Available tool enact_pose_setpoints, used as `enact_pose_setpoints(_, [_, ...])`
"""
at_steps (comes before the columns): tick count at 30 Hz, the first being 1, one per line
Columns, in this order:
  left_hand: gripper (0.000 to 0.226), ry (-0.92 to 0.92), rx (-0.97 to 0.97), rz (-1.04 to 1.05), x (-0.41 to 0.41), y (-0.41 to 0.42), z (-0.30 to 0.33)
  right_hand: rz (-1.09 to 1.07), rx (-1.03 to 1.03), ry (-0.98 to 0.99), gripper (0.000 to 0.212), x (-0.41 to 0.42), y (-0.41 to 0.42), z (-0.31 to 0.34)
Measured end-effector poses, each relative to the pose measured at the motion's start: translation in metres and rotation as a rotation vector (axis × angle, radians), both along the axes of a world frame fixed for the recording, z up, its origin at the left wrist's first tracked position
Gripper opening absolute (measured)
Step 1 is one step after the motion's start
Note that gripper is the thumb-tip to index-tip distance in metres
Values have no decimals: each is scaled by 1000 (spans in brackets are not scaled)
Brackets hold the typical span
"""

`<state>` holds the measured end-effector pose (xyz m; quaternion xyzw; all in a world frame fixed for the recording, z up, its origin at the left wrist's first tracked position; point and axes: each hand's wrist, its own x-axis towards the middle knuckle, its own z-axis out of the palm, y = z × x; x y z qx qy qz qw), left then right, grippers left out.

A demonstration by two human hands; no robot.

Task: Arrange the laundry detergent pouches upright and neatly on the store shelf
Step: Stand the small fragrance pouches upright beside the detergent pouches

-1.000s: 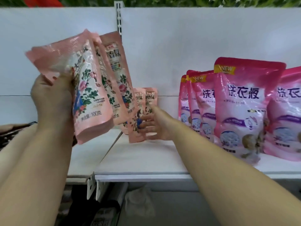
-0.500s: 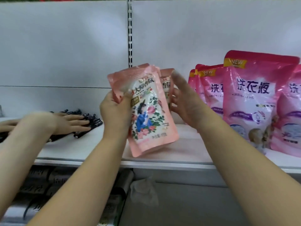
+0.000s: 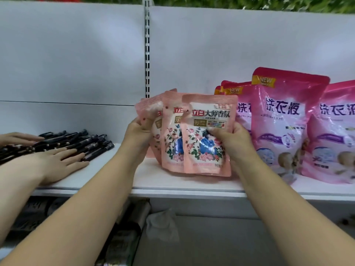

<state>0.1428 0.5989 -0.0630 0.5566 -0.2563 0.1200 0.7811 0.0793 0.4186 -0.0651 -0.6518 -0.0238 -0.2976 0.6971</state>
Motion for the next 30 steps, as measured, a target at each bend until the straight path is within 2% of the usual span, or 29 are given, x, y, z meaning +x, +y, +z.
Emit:
enact_pose_setpoints(3, [26,72,-94,50,10,11,2,-100,-50,-58,28,-1,9,-1])
enact_pose_setpoints(8, [23,128,-7,150,29,20,4,-356,-230,-196,15,-5,12,-5])
enact_pose_setpoints(10, [23,139,95,145,30,15,3,-348,-230,-226,17,-6,11,-5])
enact_pose_setpoints(12, [25,139,161,135,27,10,5,-238,-185,-211,27,-6,10,-5])
enact_pose_setpoints(14, [37,154,186,100,25,8,9,-182,-198,-169,37,-4,9,-6])
enact_pose_setpoints(17, [81,116,154,55,29,10,8,-155,-174,-112,61,2,10,-4])
enact_pose_setpoints(18, [82,70,160,76,30,11,5,-157,-164,-86,65,4,11,-3])
enact_pose_setpoints(21, [52,-36,242,121,28,8,4,-118,-132,-17,54,8,10,4])
enact_pose_setpoints(22, [50,-43,257,121,28,5,5,-82,-119,7,48,9,12,6])
enact_pose_setpoints(25, [86,-3,265,107,29,-1,5,-4,-113,97,29,19,15,14])
enact_pose_setpoints(26, [87,2,248,97,30,-2,5,5,-124,112,26,22,17,16])
enact_pose_setpoints(28, [71,-19,221,116,33,-2,3,0,-129,104,28,27,20,17])
enact_pose_setpoints(30, [78,-15,219,159,35,0,4,-25,-105,60,34,30,23,16])
